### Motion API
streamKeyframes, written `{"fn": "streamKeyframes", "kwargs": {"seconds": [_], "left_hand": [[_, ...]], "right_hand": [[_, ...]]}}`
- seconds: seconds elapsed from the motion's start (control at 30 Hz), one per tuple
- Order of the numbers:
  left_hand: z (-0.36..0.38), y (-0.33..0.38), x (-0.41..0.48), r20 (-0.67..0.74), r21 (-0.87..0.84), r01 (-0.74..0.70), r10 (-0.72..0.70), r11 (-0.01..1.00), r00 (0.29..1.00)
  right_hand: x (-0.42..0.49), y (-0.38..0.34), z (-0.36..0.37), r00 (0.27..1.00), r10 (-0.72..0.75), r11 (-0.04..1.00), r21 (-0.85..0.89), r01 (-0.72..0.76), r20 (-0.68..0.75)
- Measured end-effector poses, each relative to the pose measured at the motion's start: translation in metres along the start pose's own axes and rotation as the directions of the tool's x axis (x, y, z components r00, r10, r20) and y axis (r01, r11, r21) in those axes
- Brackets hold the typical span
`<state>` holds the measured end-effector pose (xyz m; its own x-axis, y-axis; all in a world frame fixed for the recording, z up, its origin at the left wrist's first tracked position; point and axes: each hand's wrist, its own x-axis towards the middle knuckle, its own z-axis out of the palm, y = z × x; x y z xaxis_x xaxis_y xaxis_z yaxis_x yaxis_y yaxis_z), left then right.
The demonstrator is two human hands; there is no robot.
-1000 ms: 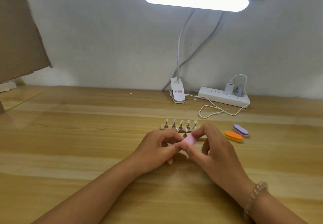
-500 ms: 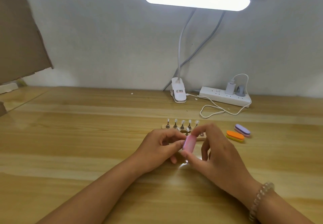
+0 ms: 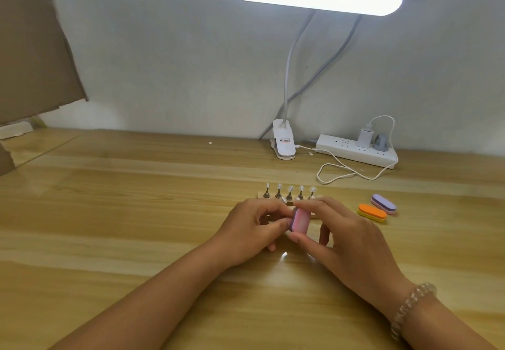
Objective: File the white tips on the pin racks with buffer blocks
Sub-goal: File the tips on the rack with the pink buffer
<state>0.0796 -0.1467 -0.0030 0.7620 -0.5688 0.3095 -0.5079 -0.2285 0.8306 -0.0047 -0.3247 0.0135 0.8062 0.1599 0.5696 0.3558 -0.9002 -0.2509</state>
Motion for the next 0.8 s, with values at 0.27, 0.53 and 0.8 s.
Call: {"fn": "streamKeyframes", "kwargs": {"seconds": [0.27, 0.53, 0.8], "left_hand": [[0.0007, -0.0004, -0.0006, -0.012, 0.068, 0.002, -0.001, 0.998, 1.000], [0.0021, -0.0010, -0.0009, 0.041, 0.130, -0.004, -0.001, 0.992, 0.999], [-0.0001, 0.0008, 0.0002, 0.010, 0.083, 0.029, -0.029, 0.996, 1.000]], "right_hand": [[-0.0051, -0.0045, -0.0017, 0.998, -0.041, 0.984, -0.172, 0.047, 0.039], [-0.0027, -0.0043, 0.0015, 0.998, -0.057, 0.977, -0.205, 0.056, 0.000], [-0.0045, -0.0041, 0.0011, 0.996, -0.093, 0.972, -0.219, 0.088, -0.013]]}}
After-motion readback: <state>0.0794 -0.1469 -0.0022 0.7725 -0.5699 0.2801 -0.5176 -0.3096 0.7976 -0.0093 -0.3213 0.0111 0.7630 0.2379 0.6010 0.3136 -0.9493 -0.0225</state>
